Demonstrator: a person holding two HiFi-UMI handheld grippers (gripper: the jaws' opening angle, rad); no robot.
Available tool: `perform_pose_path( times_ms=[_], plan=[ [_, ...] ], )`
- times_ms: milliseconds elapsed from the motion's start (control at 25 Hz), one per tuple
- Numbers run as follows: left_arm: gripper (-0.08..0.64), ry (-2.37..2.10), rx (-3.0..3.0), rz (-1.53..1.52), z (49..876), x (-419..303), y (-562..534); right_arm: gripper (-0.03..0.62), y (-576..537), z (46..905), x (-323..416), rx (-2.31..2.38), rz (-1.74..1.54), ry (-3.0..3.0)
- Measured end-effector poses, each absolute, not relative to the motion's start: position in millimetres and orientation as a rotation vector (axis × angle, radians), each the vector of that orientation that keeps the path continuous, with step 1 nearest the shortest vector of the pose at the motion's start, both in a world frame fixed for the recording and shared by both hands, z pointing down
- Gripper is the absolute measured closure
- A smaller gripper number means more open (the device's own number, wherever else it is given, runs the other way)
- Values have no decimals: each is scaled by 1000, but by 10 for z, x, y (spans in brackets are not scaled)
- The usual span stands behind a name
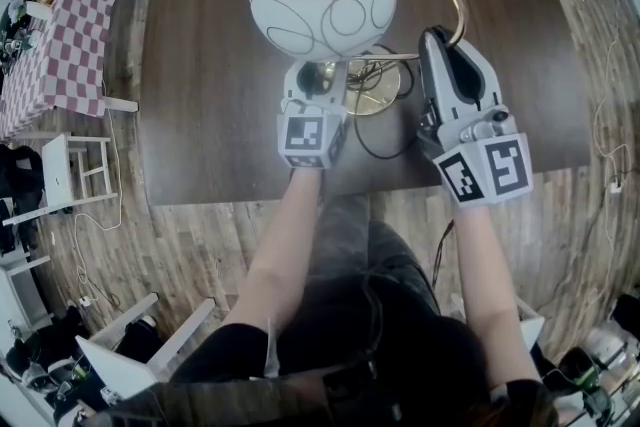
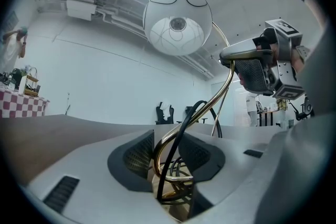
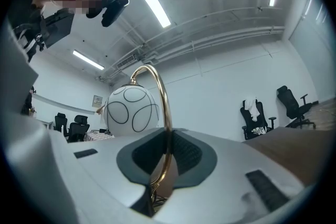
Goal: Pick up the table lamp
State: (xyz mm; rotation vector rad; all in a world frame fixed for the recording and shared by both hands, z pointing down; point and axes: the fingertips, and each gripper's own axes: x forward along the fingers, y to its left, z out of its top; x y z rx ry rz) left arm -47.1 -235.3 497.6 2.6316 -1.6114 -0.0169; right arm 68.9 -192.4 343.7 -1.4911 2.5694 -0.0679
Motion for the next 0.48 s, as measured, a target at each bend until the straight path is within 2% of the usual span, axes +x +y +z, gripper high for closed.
perform_pose_path(
  times_ms=[480],
  plan=[
    [428,-1637,2657,12,4952,-467,-2337,565,-1918,3410,699,-1456,-51,2527]
  ],
)
